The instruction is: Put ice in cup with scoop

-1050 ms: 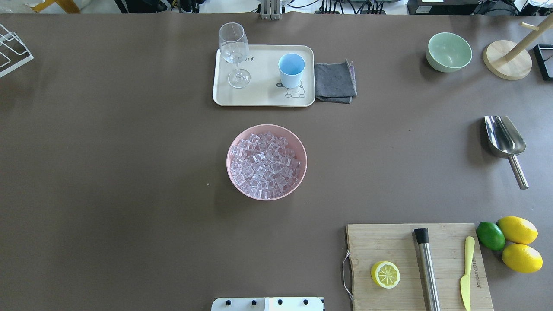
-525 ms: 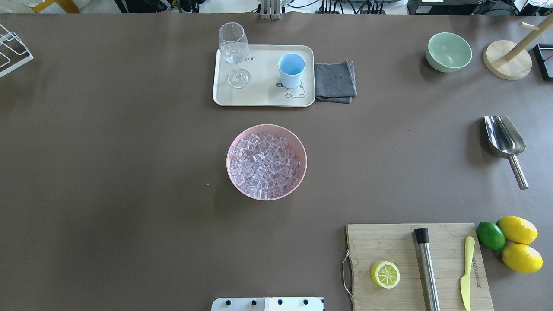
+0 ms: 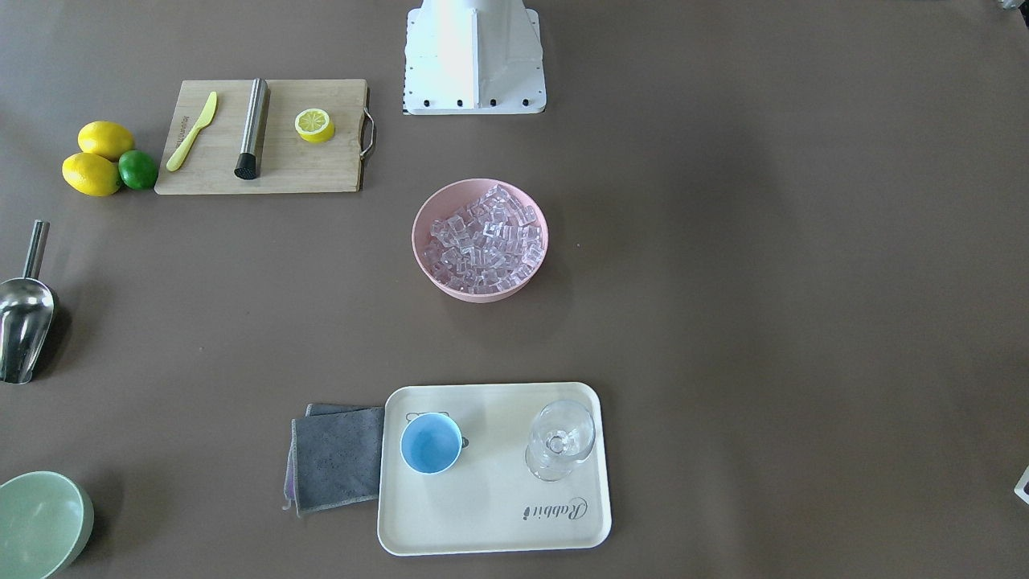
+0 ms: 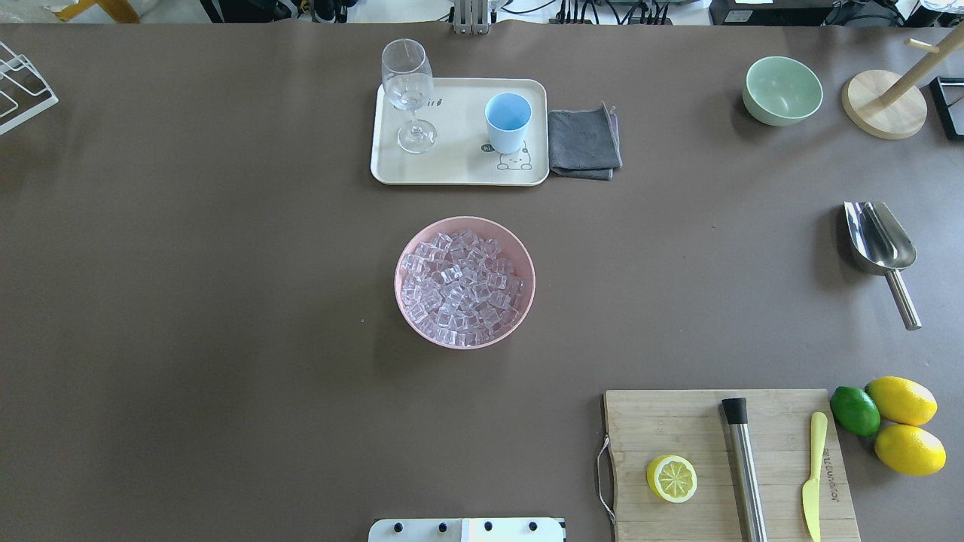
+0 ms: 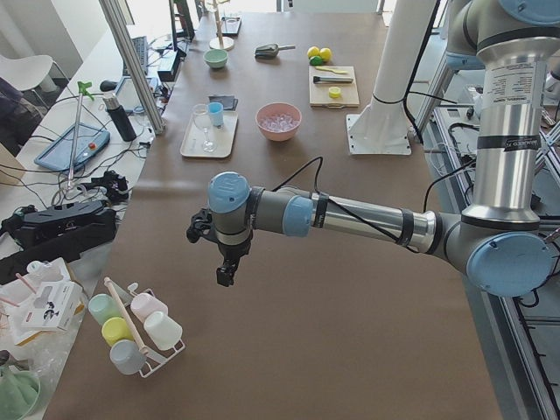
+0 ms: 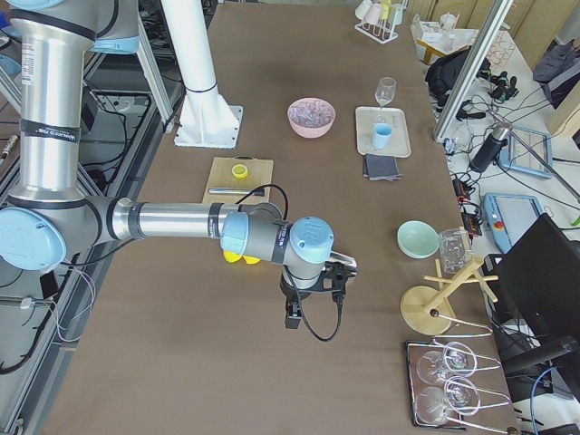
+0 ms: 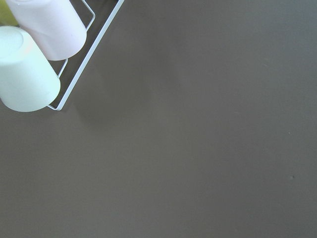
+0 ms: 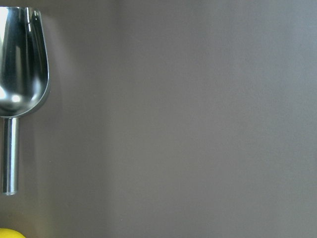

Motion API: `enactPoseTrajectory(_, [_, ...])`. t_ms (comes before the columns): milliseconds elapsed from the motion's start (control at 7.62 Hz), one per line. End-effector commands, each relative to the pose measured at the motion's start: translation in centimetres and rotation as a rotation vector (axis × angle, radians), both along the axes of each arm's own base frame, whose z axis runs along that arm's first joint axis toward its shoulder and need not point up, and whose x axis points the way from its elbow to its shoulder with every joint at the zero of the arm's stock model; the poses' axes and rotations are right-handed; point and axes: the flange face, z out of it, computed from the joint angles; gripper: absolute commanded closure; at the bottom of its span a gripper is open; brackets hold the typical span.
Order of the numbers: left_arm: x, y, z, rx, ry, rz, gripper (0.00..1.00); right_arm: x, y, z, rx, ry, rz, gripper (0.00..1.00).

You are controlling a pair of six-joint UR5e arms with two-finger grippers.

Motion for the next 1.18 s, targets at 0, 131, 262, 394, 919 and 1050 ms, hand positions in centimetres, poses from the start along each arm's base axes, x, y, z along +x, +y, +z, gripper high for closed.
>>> enactPoseTrajectory(0, [1.0, -0.4, -1.0, 0.028, 0.004, 0.020, 0.01, -0.1, -0.4, -0.7, 0.032, -0.013, 0.008, 0.00])
enactPoseTrajectory(131, [5.2, -1.1, -2.2, 0.060, 0.010, 0.104, 0.01, -0.2, -0.4, -0.8, 0.024, -0.018, 0.035, 0.00])
enactPoseTrajectory(262, [10.6, -1.7, -4.1, 0.124, 0.022, 0.205, 0.01, -0.2, -0.6, -1.1, 0.017, -0.015, 0.076, 0.00])
enactPoseTrajectory(394, [14.6, -2.1, -7.2, 0.214, 0.059, 0.278, 0.01, -0.7, -1.2, -1.6, 0.015, -0.013, 0.120, 0.00])
enactPoseTrajectory(919, [28.6, 0.7, -15.7, 0.530, 0.252, 0.539, 0.01, -6.3, -1.9, -7.2, -0.022, -0.013, 0.186, 0.00])
enactPoseTrajectory(1050, [33.7, 2.8, -16.7, 0.556, 0.280, 0.631, 0.01, -7.1, -2.3, -8.5, 0.029, -0.028, 0.203, 0.00])
